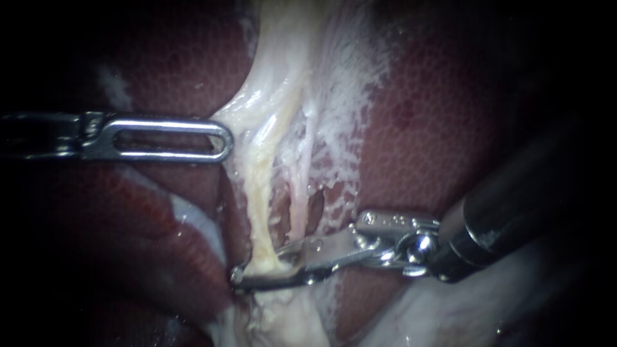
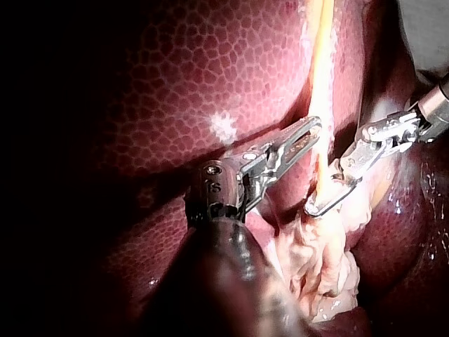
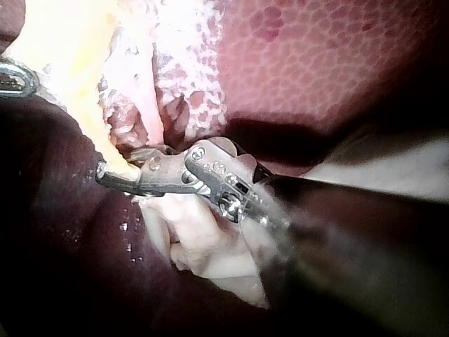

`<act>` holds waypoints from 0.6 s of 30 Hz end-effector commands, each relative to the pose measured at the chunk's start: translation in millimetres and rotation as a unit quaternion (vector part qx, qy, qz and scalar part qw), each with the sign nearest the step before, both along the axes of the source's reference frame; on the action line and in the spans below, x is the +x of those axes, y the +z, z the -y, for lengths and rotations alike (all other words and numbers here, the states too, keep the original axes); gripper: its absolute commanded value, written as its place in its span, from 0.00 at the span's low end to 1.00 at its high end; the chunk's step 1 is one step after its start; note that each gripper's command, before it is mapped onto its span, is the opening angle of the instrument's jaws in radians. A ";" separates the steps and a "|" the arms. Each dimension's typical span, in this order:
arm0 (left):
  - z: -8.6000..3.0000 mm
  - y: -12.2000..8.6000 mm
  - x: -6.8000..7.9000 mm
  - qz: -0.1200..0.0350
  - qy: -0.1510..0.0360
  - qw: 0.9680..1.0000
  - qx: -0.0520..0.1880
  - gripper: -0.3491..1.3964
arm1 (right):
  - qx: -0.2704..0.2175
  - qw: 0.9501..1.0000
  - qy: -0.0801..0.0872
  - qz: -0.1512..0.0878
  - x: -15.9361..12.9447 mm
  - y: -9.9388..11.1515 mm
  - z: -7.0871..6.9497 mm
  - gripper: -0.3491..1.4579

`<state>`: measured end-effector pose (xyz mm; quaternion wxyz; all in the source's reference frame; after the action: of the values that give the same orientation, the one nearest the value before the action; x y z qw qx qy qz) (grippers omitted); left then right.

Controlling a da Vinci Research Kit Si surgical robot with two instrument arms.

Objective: Going back first clip left tube

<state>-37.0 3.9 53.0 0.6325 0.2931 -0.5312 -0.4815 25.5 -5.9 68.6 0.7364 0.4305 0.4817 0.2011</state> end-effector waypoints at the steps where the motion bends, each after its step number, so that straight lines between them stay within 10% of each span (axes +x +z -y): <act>1: 0.0 -0.1 0.0 0.000 0.000 1.000 0.000 0.00 | 0.000 1.000 0.000 0.000 0.0 0.0 0.0 0.00; 11: 0.0 -0.1 0.0 0.000 0.000 1.000 0.000 0.00 | -0.001 1.000 -0.001 0.001 -0.1 0.0 0.1 0.01; 18: 0.0 -0.1 0.0 0.000 0.000 1.000 0.000 0.00 | -0.001 1.000 -0.002 0.002 -0.1 -0.1 0.0 0.38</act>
<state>-37.0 3.8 52.8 0.6325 0.2935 -0.5313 -0.4813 25.4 -5.9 68.5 0.7383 0.4300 0.4794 0.2006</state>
